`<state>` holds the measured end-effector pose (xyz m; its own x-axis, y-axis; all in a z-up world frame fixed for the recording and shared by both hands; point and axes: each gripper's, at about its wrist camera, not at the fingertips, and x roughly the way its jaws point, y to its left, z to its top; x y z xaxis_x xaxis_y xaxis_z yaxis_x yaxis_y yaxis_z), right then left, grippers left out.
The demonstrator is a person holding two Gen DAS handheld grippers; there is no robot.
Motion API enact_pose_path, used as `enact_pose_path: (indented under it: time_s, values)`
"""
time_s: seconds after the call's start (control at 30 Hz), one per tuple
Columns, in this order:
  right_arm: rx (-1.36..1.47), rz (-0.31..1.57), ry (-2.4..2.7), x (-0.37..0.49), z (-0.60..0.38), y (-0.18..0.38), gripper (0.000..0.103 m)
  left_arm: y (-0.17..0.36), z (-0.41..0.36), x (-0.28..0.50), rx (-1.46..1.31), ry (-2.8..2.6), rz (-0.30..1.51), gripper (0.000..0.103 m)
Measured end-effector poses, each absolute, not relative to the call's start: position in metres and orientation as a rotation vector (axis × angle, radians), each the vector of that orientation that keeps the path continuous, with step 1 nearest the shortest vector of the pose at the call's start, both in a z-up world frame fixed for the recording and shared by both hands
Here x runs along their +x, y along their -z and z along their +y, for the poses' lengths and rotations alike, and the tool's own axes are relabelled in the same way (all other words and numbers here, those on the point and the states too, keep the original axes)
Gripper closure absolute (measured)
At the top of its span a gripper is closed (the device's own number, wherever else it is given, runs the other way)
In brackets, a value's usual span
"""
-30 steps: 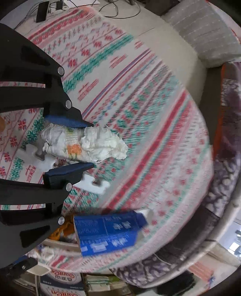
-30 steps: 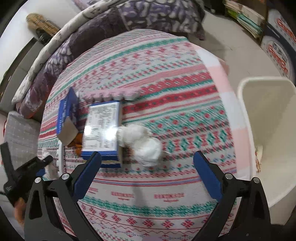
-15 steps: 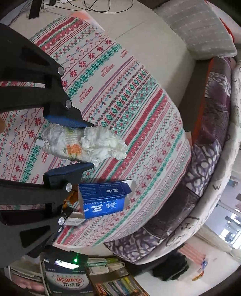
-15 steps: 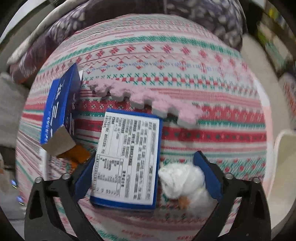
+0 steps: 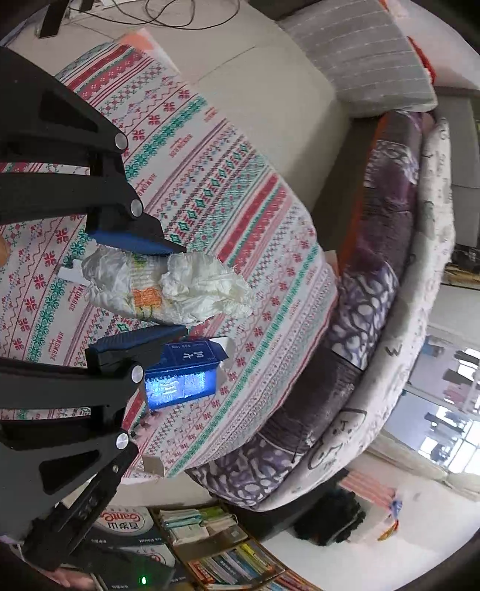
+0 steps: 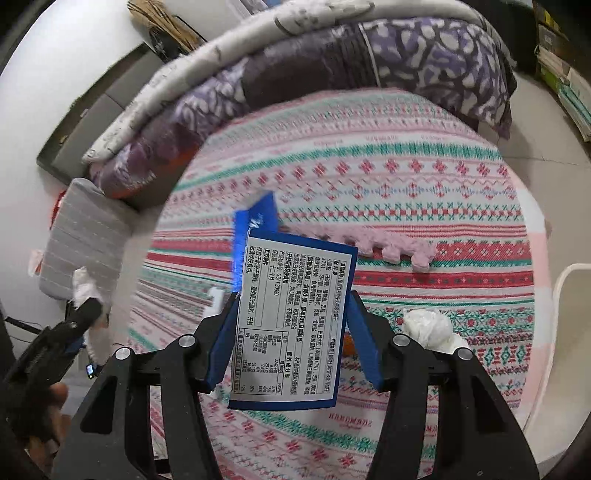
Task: Collect trash
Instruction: 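Carry the box to the bin and release it with the right tool while the left tool carries the tissue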
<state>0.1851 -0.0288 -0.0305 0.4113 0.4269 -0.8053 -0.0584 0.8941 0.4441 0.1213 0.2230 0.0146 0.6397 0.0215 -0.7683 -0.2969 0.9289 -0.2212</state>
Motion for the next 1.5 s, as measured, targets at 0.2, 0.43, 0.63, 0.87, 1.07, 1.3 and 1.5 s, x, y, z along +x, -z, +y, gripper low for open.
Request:
enact_pose_path:
  time_s: [0.2,0.43,0.63,0.87,1.07,1.3,1.5]
  values:
    - [0.334,1.064,-0.298,0.16,-0.034,0.019,0.049,-0.016,0.216,0.117,-0.33,-0.183,0.848,0.066]
    - [0.294,1.013,-0.213,0.138,-0.06,0.029,0.048,-0.009,0.201,0.112,-0.285,-0.191,0.849,0.066]
    - [0.246,0.969,-0.149,0.13,-0.079,0.026,0.048,-0.002,0.173,0.11,-0.208,-0.172,0.844,0.066]
    - [0.218,0.939,-0.126,0.12,-0.099,0.02,0.047,-0.006,0.136,0.108,-0.135,-0.131,0.796,0.066]
    - [0.26,0.907,-0.08,0.114,-0.128,0.008,0.047,-0.001,0.107,0.106,-0.138,-0.088,0.783,0.066]
    - [0.341,0.9,0.027,0.107,-0.175,0.003,0.046,0.009,0.069,0.103,-0.102,-0.005,0.811,0.066]
    - [0.418,0.926,0.147,0.101,-0.222,0.008,0.046,0.013,0.038,0.099,-0.087,0.081,0.834,0.066]
